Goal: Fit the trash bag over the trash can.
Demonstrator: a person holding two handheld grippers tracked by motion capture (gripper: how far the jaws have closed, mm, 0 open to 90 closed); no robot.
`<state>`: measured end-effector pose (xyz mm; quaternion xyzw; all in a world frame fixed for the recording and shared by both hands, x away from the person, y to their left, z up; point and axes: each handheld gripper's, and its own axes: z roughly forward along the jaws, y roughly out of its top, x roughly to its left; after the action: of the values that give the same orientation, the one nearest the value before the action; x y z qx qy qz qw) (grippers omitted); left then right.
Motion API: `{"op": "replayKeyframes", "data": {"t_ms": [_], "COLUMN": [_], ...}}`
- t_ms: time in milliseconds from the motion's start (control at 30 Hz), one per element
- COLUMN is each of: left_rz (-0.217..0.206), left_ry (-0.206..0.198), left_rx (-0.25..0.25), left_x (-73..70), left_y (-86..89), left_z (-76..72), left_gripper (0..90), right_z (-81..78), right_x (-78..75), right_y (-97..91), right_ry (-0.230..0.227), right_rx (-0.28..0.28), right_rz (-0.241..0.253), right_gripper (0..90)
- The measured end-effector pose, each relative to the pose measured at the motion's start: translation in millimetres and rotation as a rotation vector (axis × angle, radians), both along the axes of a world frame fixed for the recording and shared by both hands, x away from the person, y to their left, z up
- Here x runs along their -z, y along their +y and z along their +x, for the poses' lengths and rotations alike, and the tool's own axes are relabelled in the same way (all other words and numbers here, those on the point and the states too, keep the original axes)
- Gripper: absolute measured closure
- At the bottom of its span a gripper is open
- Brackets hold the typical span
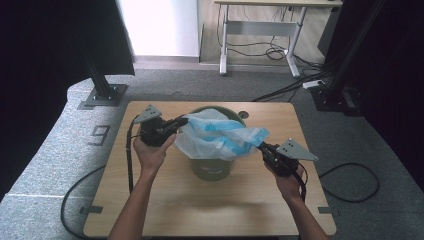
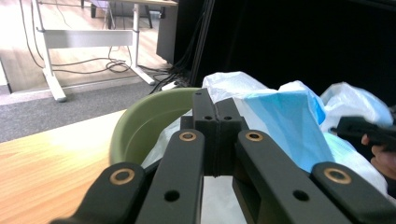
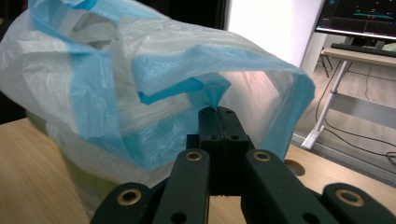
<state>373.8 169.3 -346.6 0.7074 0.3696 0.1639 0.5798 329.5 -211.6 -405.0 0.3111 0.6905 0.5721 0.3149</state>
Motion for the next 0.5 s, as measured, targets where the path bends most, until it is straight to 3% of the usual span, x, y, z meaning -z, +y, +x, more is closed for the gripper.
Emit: {"op": "replayKeyframes", "data": {"t_ms": [267, 500], "left_rz": [-0.026, -0.049], "left_ry": [-0.006, -0.022], "left_rx": [0.007, 0.007], "left_x": [6.7, 4.4], "left_y": [14.2, 22.4], "left_z": [-7.6, -10.7], "left_gripper": [90.0, 90.0], "right_z": [-3.0, -6.4], "right_x": [2.1, -9.6], "right_y": [-7.6, -16.4], "right_ry": [0.015, -0.028], "right_rx": [-0.006, 0.005], "right_rz": [0.032, 0.059], "right_gripper": [88.6, 88.6]}}
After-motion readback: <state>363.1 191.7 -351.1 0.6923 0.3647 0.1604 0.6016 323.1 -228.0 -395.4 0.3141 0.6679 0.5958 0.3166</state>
